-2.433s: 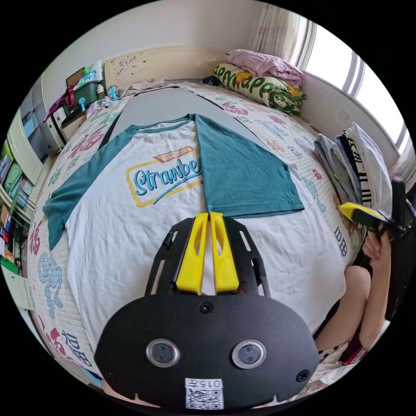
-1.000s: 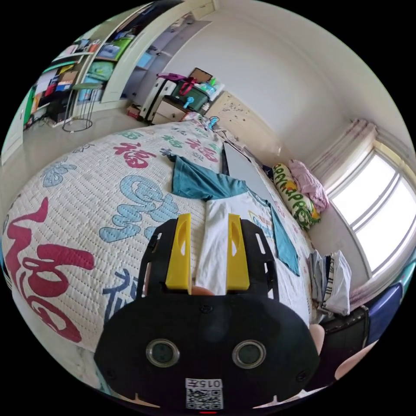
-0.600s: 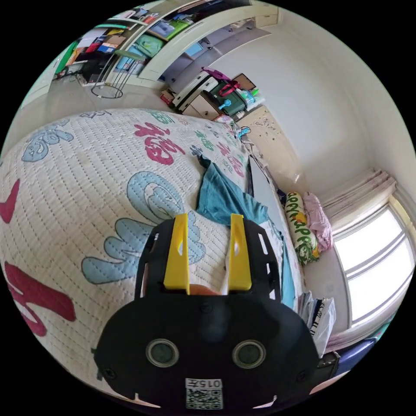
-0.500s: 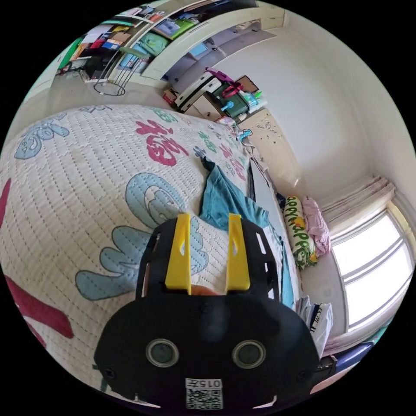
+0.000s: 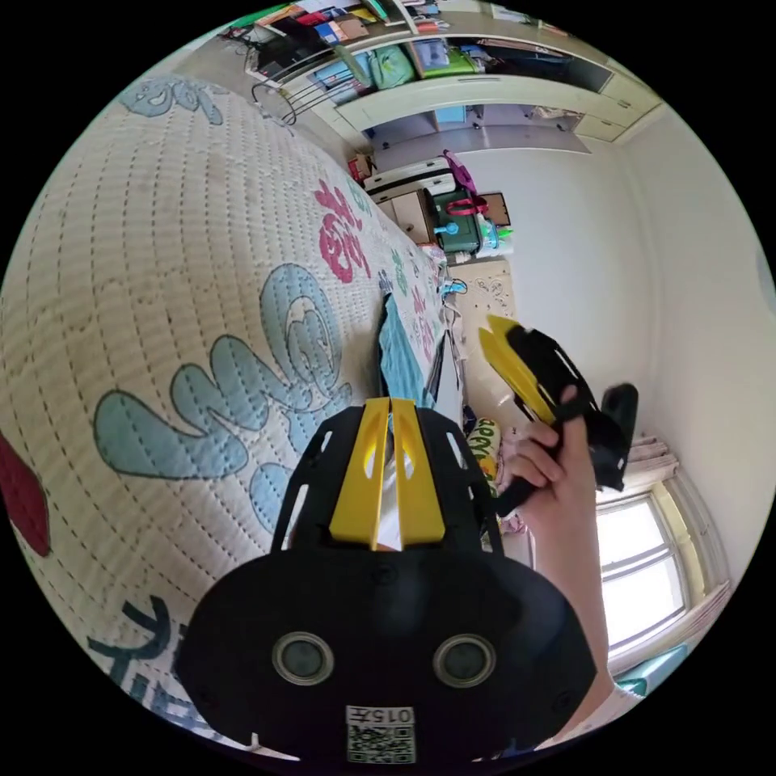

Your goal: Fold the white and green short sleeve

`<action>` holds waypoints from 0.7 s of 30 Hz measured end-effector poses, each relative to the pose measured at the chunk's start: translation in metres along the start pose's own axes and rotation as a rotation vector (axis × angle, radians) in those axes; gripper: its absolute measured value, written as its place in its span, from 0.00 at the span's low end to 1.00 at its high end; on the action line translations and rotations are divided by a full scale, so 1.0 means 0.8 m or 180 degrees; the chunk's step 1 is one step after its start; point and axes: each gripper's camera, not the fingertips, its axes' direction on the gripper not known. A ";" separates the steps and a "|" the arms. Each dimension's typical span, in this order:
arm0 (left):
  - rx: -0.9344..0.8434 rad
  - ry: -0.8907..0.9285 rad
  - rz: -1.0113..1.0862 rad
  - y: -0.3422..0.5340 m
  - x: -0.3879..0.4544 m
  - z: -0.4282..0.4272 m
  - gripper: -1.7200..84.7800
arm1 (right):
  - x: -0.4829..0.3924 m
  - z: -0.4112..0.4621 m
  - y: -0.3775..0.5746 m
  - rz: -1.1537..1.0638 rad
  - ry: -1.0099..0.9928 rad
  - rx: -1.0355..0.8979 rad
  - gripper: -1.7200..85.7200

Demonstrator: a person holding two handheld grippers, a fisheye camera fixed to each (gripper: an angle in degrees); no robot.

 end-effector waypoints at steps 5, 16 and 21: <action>-0.0032 0.0165 -0.0286 -0.007 -0.034 -0.023 0.01 | 0.049 0.151 -0.120 0.0082 0.0617 -0.0655 0.12; 0.0086 0.0017 0.0091 0.048 -0.125 -0.069 0.01 | 0.147 0.238 -0.263 0.0491 0.0889 -0.0886 0.04; 0.0141 -0.0215 0.1074 0.122 -0.143 -0.090 0.01 | 0.211 0.132 -0.293 0.0753 0.0913 -0.0457 0.02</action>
